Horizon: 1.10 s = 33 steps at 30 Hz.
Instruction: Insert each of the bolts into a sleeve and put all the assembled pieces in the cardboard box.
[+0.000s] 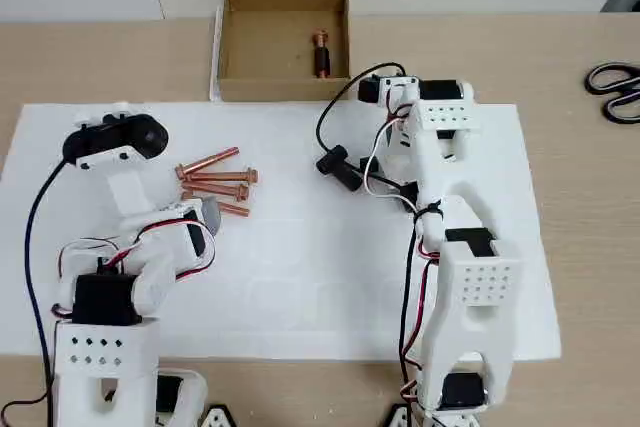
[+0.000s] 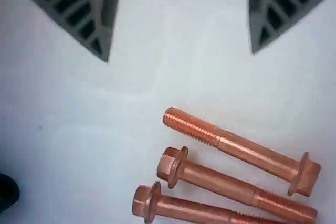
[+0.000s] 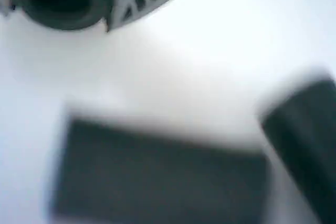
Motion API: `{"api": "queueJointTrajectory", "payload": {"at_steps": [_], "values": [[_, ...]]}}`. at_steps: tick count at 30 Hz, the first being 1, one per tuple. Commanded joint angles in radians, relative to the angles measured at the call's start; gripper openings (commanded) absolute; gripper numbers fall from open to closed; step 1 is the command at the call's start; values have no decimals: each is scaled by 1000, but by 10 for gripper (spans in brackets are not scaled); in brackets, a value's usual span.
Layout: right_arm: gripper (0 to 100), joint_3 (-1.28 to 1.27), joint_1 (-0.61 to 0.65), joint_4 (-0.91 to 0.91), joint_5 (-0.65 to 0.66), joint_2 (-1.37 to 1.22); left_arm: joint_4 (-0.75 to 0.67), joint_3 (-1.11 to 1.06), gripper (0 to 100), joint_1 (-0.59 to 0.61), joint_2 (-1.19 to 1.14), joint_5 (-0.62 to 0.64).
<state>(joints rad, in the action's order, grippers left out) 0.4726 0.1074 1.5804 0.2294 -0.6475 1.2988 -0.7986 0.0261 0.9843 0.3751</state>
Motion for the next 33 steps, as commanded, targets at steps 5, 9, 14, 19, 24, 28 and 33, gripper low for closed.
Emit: {"api": "queueJointTrajectory", "payload": {"at_steps": [5, 9, 14, 19, 24, 28, 33], "values": [[4, 94, -4, 88, 5, 159, -21, 8, 167, 0, 12, -8], [4, 92, 13, 101, 3, 220, -21, 8, 167, 0, 12, -8], [4, 92, 24, 102, -51, 311, -15, 10, 167, 0, 12, -5], [4, 78, 24, 108, -64, 444, 5, 13, 167, 0, 9, -2], [4, -57, 61, 108, -61, 607, 5, 7, 169, 5, 3, -2], [4, -158, 81, 107, -58, 731, 6, 8, 170, 5, -12, -2], [5, -213, 74, 107, -57, 811, 55, 114, 170, 6, -184, 0]]}}
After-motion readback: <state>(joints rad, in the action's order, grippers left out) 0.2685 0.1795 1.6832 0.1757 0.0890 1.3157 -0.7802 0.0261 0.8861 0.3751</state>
